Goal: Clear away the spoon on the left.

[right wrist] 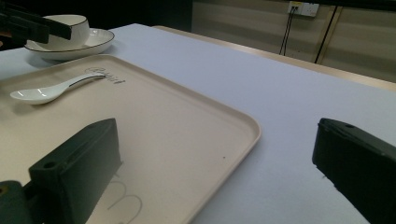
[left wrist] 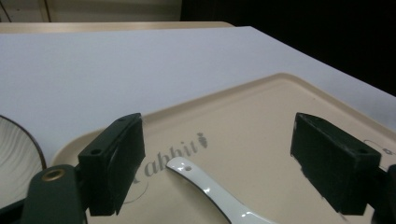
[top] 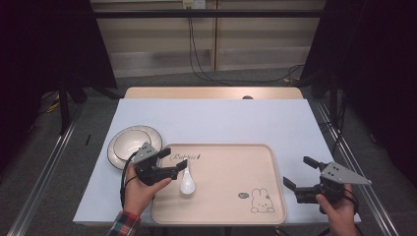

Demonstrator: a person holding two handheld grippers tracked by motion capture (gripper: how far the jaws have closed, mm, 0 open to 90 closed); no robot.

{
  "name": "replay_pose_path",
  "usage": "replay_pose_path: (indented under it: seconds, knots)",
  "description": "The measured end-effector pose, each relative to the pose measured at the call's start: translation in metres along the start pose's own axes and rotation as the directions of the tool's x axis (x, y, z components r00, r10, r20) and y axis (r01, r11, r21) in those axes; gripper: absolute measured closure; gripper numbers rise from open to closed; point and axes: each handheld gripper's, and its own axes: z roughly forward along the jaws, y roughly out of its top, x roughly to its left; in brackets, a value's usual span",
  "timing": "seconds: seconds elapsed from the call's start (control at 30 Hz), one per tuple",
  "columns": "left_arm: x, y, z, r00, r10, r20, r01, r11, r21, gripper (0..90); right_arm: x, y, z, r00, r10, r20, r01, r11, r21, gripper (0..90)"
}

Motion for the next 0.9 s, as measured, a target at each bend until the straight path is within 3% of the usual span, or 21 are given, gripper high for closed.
replay_pose_path:
  seconds: [0.23,0.9]
  knots:
    - [0.001,0.003,-0.007,0.9997,0.021,0.013,-0.021,0.9995,-0.022,15.9,-0.001,-0.001,0.0,1.0,0.001,-0.008,-0.001,1.0,-0.006,0.3]
    - [0.01,0.009,-0.026,0.9992,0.034,-0.02,-0.035,0.9965,-0.076,14.2,-0.01,-0.004,-0.004,0.9998,0.02,0.003,-0.02,1.0,-0.011,0.0]
